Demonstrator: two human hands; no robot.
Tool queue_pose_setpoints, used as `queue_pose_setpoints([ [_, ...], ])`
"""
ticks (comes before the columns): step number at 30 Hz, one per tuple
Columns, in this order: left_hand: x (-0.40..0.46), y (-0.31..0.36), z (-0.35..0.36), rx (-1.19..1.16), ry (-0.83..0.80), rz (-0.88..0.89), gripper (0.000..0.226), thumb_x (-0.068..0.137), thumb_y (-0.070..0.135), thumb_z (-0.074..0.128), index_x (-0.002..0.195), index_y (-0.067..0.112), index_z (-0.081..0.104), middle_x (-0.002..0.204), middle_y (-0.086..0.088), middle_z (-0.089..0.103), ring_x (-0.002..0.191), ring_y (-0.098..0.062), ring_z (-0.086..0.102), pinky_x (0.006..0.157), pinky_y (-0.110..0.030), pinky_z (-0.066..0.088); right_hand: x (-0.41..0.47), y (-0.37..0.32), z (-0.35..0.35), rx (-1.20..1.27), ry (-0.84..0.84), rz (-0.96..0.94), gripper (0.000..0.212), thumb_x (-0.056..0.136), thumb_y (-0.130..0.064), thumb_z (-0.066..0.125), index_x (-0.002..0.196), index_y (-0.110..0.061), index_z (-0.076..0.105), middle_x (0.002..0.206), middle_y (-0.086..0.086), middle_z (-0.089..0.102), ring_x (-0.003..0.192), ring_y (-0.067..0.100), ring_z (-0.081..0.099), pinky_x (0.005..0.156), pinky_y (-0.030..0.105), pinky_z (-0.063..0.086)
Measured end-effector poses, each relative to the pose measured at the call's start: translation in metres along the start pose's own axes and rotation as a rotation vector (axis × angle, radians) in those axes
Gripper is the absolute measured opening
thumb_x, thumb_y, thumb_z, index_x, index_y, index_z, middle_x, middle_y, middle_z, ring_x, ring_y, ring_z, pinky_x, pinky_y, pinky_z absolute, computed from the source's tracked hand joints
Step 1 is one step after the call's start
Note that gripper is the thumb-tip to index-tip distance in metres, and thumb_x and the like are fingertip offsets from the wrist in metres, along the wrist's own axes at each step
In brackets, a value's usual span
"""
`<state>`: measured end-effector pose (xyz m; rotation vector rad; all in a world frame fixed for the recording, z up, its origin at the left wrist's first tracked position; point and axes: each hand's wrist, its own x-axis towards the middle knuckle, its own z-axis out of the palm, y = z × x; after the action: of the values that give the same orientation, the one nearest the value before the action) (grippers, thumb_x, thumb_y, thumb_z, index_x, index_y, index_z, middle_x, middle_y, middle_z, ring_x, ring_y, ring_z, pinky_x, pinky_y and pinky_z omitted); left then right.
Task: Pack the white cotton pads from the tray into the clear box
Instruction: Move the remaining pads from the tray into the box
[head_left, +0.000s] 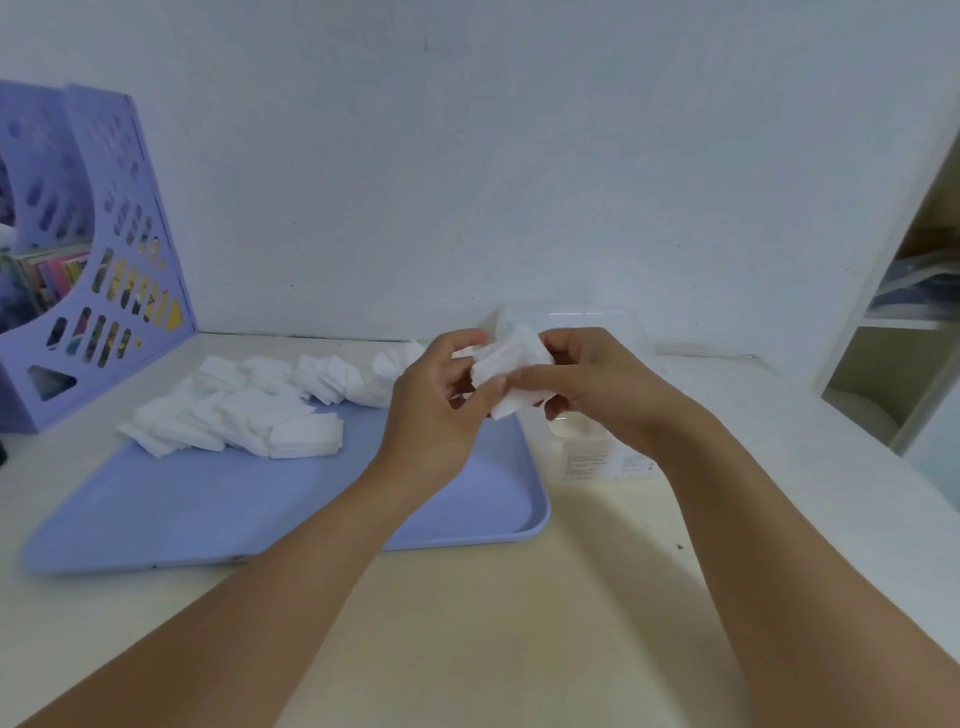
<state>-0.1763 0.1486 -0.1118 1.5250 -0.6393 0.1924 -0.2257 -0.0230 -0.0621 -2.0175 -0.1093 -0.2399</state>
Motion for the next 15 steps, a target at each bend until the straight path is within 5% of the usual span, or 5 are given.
queue_pose_setpoints([
  [4, -0.004, -0.005, 0.002, 0.341, -0.035, 0.200, 0.046, 0.097, 0.033, 0.064, 0.141, 0.028, 0.053, 0.109, 0.025, 0.064, 0.100, 0.000, 0.063, 0.079, -0.015, 0.053, 0.002, 0.002, -0.014, 0.009, 0.080, 0.065, 0.027, 0.091, -0.025, 0.076, 0.094, 0.001, 0.073, 0.080, 0.008, 0.065, 0.067, 0.012, 0.057, 0.061, 0.027, 0.043],
  [7, -0.006, -0.009, 0.002, 0.520, -0.282, 0.308, 0.054, 0.097, 0.048, 0.058, 0.148, 0.036, 0.044, 0.145, 0.023, 0.044, 0.123, -0.002, 0.050, 0.094, -0.017, 0.044, 0.001, 0.009, -0.035, -0.072, 0.305, 0.116, 0.046, 0.090, -0.035, 0.076, 0.066, -0.007, 0.048, 0.061, 0.005, 0.040, 0.057, 0.016, 0.038, 0.057, 0.029, 0.029],
  [9, -0.011, -0.008, 0.004, 0.569, -0.438, 0.285, 0.054, 0.097, 0.050, 0.056, 0.148, 0.039, 0.043, 0.143, 0.035, 0.040, 0.120, 0.013, 0.043, 0.092, -0.010, 0.038, -0.002, 0.014, -0.047, -0.067, 0.434, 0.144, 0.050, 0.092, -0.036, 0.073, 0.059, -0.007, 0.049, 0.043, -0.009, 0.042, 0.043, 0.010, 0.033, 0.055, 0.028, 0.026],
  [12, -0.012, -0.011, 0.007, 0.550, -0.519, 0.253, 0.038, 0.098, 0.038, 0.061, 0.135, 0.030, 0.059, 0.126, 0.033, 0.051, 0.108, 0.010, 0.052, 0.083, -0.008, 0.042, -0.004, 0.012, -0.056, 0.026, 0.554, 0.156, 0.055, 0.088, -0.040, 0.074, 0.084, 0.015, 0.069, 0.052, -0.007, 0.066, 0.036, 0.002, 0.038, 0.058, 0.025, 0.032],
  [15, -0.009, -0.015, 0.006, 0.543, -0.494, 0.286, 0.024, 0.098, 0.026, 0.064, 0.122, 0.024, 0.067, 0.121, 0.019, 0.062, 0.102, -0.006, 0.061, 0.087, -0.026, 0.052, -0.004, 0.008, -0.049, -0.044, 0.461, 0.198, 0.054, 0.083, -0.040, 0.079, 0.085, 0.013, 0.072, 0.048, -0.004, 0.061, 0.034, 0.003, 0.036, 0.056, 0.023, 0.030],
])
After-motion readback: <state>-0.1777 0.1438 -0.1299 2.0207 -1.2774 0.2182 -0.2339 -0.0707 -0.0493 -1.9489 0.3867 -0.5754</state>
